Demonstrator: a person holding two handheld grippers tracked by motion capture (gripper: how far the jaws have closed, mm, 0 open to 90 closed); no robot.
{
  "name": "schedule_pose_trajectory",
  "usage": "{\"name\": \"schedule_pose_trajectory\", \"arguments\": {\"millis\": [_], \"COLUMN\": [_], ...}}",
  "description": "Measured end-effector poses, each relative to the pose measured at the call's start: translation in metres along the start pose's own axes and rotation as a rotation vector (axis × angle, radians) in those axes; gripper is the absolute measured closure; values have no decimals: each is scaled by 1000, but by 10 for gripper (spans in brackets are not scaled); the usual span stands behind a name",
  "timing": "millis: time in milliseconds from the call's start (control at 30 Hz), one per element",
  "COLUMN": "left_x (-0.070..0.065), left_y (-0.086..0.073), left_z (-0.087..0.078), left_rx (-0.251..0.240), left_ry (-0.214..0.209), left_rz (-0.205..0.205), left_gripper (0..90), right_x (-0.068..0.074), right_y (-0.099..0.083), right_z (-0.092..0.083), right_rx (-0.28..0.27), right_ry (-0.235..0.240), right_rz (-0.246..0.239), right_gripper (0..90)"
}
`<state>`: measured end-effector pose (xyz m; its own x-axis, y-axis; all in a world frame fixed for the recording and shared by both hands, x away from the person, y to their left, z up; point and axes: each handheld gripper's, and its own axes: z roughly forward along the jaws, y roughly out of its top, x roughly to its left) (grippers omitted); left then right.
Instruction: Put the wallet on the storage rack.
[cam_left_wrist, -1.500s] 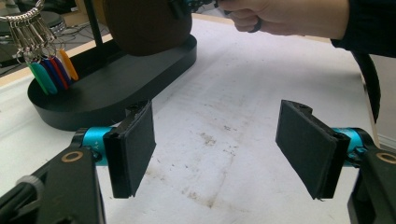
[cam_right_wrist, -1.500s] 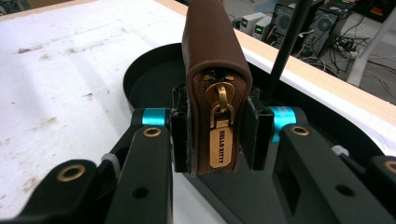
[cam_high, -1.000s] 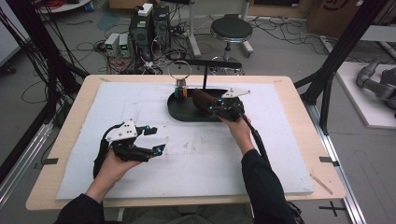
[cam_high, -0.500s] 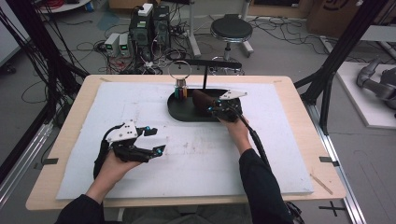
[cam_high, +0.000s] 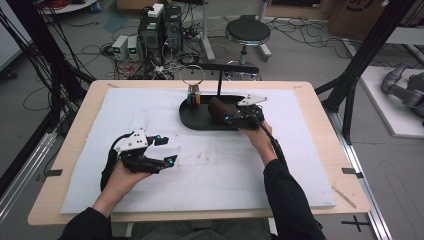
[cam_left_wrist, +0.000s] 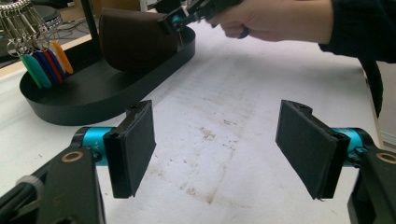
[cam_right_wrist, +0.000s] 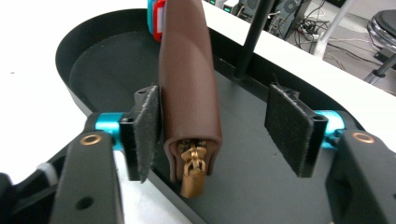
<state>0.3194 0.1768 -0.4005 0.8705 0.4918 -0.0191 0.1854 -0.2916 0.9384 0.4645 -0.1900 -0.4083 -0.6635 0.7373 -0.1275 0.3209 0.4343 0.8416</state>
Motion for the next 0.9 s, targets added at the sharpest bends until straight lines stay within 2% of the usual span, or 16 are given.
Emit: {"name": "schedule_pose_trajectory", "arguments": {"millis": [267, 433, 600, 733, 900], "left_x": [6, 11, 13, 15, 18], "left_y": [2, 2, 2, 1, 0], "left_z": [2, 3, 2, 0, -1], "left_rx": [1, 3, 6, 7, 10], "left_ry": [15, 33, 57, 79, 96], "left_rz": [-5, -14, -17, -17, -23], "left_gripper": [283, 282, 282, 282, 282], "right_x": [-8, -12, -15, -18, -25], "right_y": [5, 2, -11, -26, -51], "right_z": [-38, -66, -96, -122, -147], "right_rx": [-44, -44, -60, -79, -113], "right_ry": [75, 117, 111, 94, 38], "right_rz": [26, 33, 41, 81, 140], "right_gripper": [305, 271, 253, 249, 249]}}
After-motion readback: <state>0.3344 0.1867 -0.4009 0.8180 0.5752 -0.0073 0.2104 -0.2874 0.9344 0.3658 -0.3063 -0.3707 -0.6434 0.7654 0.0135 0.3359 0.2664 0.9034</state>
